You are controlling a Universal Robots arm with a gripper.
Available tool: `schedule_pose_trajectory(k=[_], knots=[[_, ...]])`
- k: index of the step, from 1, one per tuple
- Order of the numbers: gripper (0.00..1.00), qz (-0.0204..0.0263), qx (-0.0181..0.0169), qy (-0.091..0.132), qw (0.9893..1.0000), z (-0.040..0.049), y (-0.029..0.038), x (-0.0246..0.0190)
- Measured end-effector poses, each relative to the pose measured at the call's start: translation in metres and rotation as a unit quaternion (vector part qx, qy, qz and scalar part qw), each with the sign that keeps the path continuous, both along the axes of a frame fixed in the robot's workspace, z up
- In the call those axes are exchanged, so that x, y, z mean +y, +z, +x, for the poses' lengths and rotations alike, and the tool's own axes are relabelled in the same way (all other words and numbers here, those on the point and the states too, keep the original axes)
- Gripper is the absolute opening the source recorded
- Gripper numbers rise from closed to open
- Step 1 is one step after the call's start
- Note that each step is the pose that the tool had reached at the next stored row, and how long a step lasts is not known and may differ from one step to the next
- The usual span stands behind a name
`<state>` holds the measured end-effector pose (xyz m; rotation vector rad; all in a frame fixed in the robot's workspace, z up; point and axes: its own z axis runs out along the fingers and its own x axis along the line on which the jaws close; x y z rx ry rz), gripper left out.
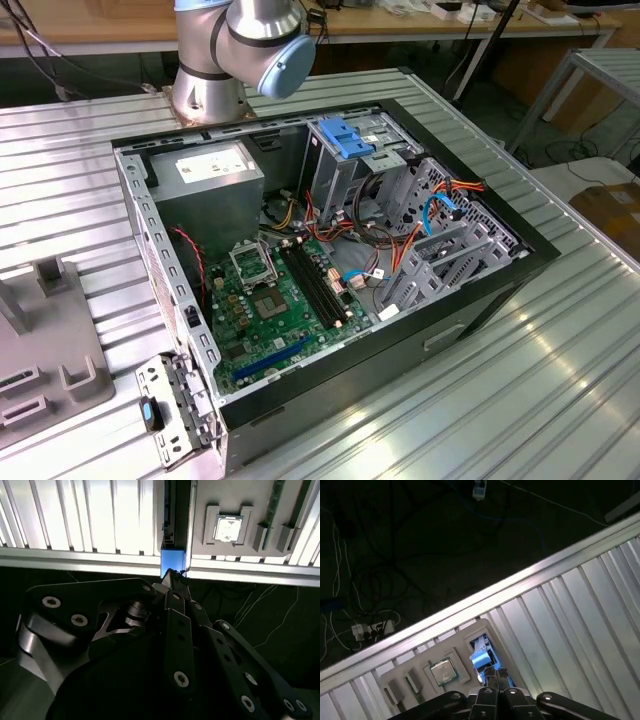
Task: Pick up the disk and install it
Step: 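Pick up the disk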
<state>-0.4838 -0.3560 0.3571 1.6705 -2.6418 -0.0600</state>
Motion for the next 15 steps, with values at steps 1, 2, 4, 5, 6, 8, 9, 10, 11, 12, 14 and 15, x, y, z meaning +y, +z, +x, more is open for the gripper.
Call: schedule_pose_trajectory(k=[1, 2, 4, 5, 6, 8, 9, 10, 11, 12, 14, 15], knots=[[0.11, 0.0, 0.0001, 0.01, 0.9999, 0.0, -0.0001, 0.0], [0.11, -0.0001, 0.0001, 0.021, 0.9998, 0.0, -0.0002, 0.0], [0.11, 0.0, 0.0, 0.045, 0.999, 0.0, -0.0005, 0.0], [0.11, -0.0001, 0.0001, 0.066, 0.9978, 0.0, -0.001, 0.0], [0.11, -0.0001, 0.0001, 0.087, 0.9962, 0.0, -0.0016, 0.0], [0.11, 0.0, 0.0001, 0.108, 0.9942, 0.0, -0.0024, 0.0], [0.11, 0.0, 0.0001, 0.121, 0.9927, 0.0, -0.0029, 0.0], [0.11, -0.0001, 0.0001, 0.137, 0.9906, 0.0, -0.0035, 0.0], [0.11, -0.0001, 0.0001, 0.161, 0.9869, 0.0, -0.0037, 0.0], [0.11, 0.0, -0.0001, 0.171, 0.9852, 0.0, -0.0039, 0.0], [0.11, 0.0, 0.0, 0.174, 0.9848, 0.0, -0.0038, 0.0], [0.11, -0.0001, 0.0, 0.174, 0.9848, 0.0, -0.0038, 0.0]])
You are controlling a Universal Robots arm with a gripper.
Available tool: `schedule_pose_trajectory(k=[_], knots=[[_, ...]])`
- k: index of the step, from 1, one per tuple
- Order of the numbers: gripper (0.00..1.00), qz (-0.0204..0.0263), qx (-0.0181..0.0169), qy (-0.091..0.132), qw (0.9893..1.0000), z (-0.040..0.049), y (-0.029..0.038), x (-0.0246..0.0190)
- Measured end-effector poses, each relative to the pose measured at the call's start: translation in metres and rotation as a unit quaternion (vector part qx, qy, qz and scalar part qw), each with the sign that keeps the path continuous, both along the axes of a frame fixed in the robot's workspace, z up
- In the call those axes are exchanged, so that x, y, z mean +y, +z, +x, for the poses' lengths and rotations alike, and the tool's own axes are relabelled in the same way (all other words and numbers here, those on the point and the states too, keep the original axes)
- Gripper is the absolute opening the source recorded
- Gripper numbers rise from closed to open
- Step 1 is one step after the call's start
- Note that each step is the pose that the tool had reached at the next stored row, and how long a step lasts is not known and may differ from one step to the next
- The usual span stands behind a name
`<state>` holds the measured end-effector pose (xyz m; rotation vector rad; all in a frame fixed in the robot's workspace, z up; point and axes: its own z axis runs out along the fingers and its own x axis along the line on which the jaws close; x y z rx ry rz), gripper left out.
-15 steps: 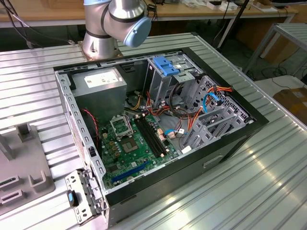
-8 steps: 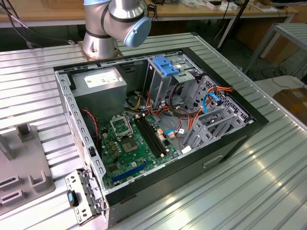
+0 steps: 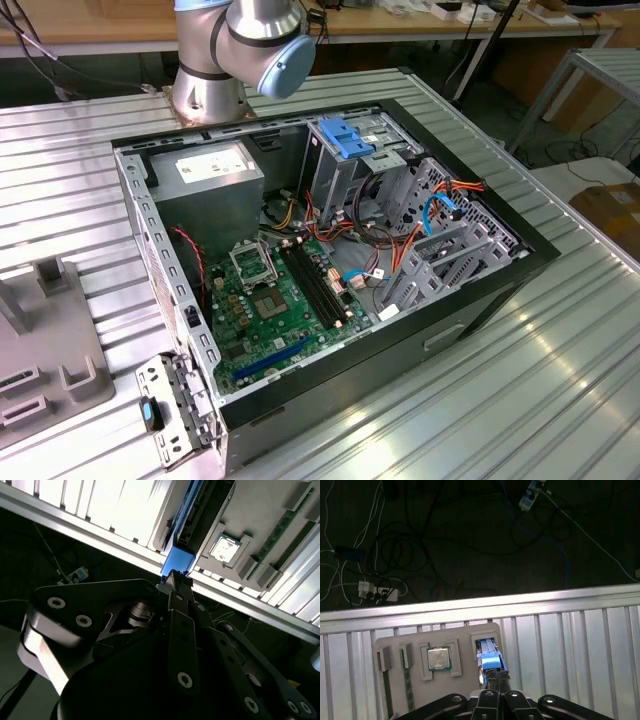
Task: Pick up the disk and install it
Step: 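Pick up the disk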
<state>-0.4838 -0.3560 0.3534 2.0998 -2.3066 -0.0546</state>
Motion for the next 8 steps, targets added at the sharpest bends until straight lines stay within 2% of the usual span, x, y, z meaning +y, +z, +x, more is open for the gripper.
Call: schedule_pose_trajectory(k=[5, 6, 8], knots=[[0.11, 0.0, -0.0018, 0.004, 1.0, 0.0053, -0.0003, 0.0], [0.11, 0.0, -0.0032, 0.009, 1.0, 0.0082, -0.0006, 0.0], [0.11, 0.0, -0.0034, 0.01, 0.9999, 0.0087, -0.0006, 0.0]])
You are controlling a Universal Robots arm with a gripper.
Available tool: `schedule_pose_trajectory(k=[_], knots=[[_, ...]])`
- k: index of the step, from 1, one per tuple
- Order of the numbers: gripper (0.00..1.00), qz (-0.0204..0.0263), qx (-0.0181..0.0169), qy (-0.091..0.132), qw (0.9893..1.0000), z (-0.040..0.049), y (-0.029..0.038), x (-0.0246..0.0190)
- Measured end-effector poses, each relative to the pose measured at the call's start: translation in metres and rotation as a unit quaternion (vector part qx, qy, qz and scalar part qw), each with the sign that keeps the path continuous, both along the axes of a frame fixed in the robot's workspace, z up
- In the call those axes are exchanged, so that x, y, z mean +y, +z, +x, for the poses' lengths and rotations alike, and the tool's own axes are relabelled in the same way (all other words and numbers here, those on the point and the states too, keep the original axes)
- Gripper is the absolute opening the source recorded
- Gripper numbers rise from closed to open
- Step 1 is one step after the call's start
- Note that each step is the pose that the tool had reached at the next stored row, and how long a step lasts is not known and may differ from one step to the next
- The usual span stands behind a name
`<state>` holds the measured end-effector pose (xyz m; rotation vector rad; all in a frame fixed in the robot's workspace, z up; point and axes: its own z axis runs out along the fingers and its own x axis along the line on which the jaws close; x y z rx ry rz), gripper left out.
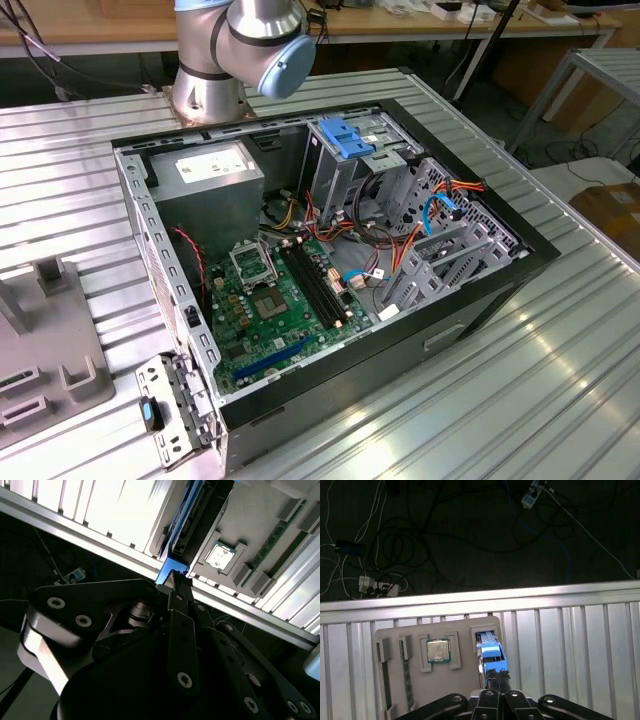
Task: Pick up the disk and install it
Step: 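Pick up the disk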
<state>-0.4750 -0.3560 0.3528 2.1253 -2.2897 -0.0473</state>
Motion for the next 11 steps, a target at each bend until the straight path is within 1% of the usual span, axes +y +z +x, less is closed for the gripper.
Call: schedule_pose_trajectory(k=[3, 6, 7, 9, 10, 11], knots=[[0.12, 0.0, 0.0, 0.0, 1.0, -0.0001, 0.0, 0.0], [0.3, 0.0, -0.0017, 0.001, 1.0, -0.0033, 0.0, -0.0018], [0.3, 0.0, -0.0021, 0.001, 1.0, -0.0042, 0.0, -0.0023], [0.42, 0.0001, -0.0033, 0.002, 1.0, -0.0068, 0.0, -0.0038], [0.48, 0.0001, -0.0033, 0.002, 1.0, -0.0068, 0.0, -0.0039], [0.6, 0.0001, -0.0034, 0.002, 1.0, -0.0069, -0.0006, -0.0039]])
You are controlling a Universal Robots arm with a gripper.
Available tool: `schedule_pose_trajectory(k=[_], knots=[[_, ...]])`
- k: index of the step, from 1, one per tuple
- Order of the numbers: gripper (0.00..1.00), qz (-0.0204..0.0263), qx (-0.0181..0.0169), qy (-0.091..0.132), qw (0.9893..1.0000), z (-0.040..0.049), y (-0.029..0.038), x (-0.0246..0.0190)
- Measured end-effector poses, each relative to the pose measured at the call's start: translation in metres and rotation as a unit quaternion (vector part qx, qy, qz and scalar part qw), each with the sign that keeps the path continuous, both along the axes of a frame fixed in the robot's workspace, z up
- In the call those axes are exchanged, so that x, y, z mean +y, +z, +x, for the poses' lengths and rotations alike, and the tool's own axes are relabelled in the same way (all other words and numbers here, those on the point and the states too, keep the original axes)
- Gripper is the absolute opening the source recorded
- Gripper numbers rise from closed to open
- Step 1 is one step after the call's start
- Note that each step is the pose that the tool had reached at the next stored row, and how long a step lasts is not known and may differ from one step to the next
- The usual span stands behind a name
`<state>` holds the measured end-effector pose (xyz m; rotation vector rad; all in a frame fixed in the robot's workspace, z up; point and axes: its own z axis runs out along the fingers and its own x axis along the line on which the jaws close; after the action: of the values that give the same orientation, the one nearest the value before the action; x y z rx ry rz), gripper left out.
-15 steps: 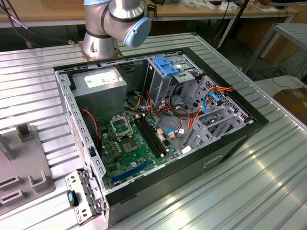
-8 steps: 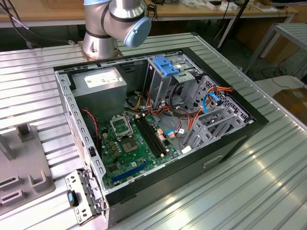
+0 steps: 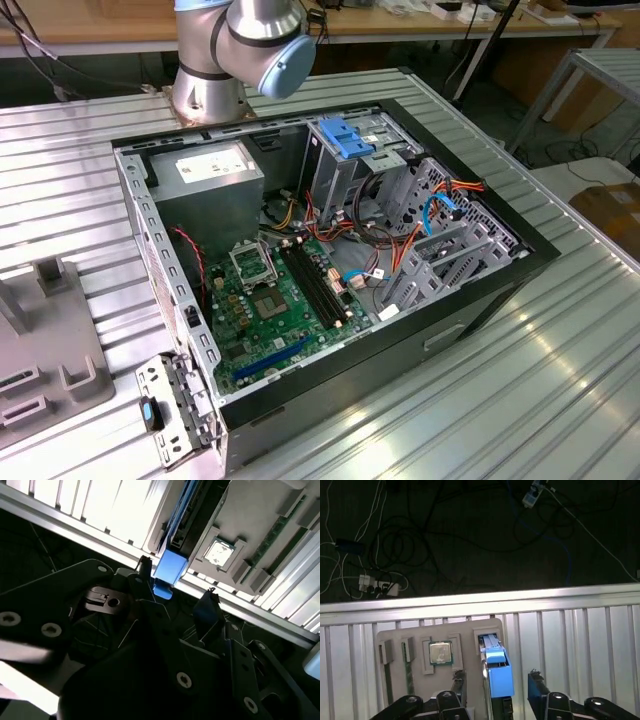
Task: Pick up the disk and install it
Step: 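Pick up the disk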
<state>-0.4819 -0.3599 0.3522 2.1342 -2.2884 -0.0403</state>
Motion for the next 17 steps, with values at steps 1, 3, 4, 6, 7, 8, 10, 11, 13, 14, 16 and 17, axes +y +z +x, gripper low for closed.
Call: schedule_pose_trajectory(k=[1, 3, 4, 6, 7, 8, 10, 11, 13, 14, 16, 17], knots=[[0.6, 0.0, 0.0001, 0.0, 1.0, 0.0, -0.0037, 0.0], [0.6, 0.0, 0.0001, 0.0, 1.0, 0.0007, -0.0131, 0.0], [0.6, 0.0, 0.0002, 0.0, 1.0, 0.0019, -0.0161, 0.0002], [0.6, 0.0, 0.0001, 0.001, 1.0, 0.0046, -0.0229, 0.0014], [0.6, 0.0, 0.0001, 0.001, 1.0, 0.0049, -0.026, 0.0016], [0.6, 0.0, 0.0, 0.001, 1.0, 0.0054, -0.029, 0.0018], [0.6, 0.0, 0.0001, 0.001, 1.0, 0.0059, -0.0325, 0.0021], [0.6, 0.0, 0.0002, 0.001, 1.0, 0.0073, -0.0354, 0.0029], [0.6, 0.0, 0.0, 0.001, 1.0, 0.0082, -0.0363, 0.0035], [0.6, 0.0, 0.0001, 0.001, 1.0, 0.0082, -0.0362, 0.0035], [0.6, 0.0, 0.0001, 0.001, 1.0, 0.0082, -0.0363, 0.0037], [0.6, 0.0, 0.0001, 0.001, 1.0, 0.0082, -0.0364, 0.0037]])
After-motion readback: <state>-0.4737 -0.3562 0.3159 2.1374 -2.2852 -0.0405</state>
